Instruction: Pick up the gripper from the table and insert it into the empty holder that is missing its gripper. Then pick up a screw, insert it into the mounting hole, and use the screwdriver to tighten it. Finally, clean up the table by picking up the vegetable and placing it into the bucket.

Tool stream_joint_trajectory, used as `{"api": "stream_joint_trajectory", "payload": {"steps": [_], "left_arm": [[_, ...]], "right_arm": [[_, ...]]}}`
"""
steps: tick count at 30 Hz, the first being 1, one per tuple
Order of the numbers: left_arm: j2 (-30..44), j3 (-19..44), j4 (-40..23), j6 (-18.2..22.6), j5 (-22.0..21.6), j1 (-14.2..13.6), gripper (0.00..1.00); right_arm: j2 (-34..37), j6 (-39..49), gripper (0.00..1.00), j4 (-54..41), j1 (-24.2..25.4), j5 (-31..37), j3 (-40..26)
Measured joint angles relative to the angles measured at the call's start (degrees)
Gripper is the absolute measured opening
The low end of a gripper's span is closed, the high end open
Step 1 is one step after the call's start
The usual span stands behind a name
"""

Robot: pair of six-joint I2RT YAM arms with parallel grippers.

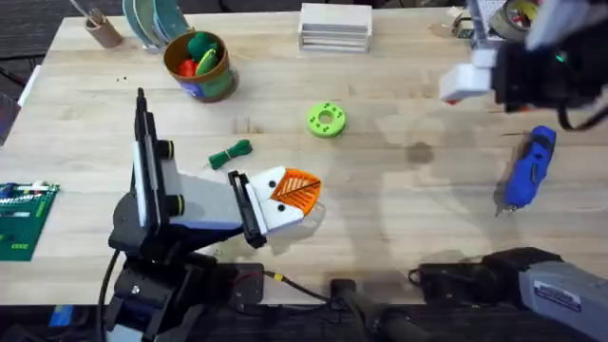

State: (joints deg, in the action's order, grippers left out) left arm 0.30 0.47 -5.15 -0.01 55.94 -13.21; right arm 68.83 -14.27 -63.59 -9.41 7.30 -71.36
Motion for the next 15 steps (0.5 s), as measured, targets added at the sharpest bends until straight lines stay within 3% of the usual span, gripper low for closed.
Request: {"api": "stream_joint_trajectory", "payload": {"steps": [8,15], "left_arm": [[0.0,0.0,0.0,0.0,0.0,0.0,0.012],[0.0,0.0,0.0,0.0,0.0,0.0,0.012]], "right_arm": [[-7.3,-4.1,0.969,3.3,14.6,0.0,10.1],[-7.6,-10.4,0.97,8.9,28.7,2.8,14.5]]}}
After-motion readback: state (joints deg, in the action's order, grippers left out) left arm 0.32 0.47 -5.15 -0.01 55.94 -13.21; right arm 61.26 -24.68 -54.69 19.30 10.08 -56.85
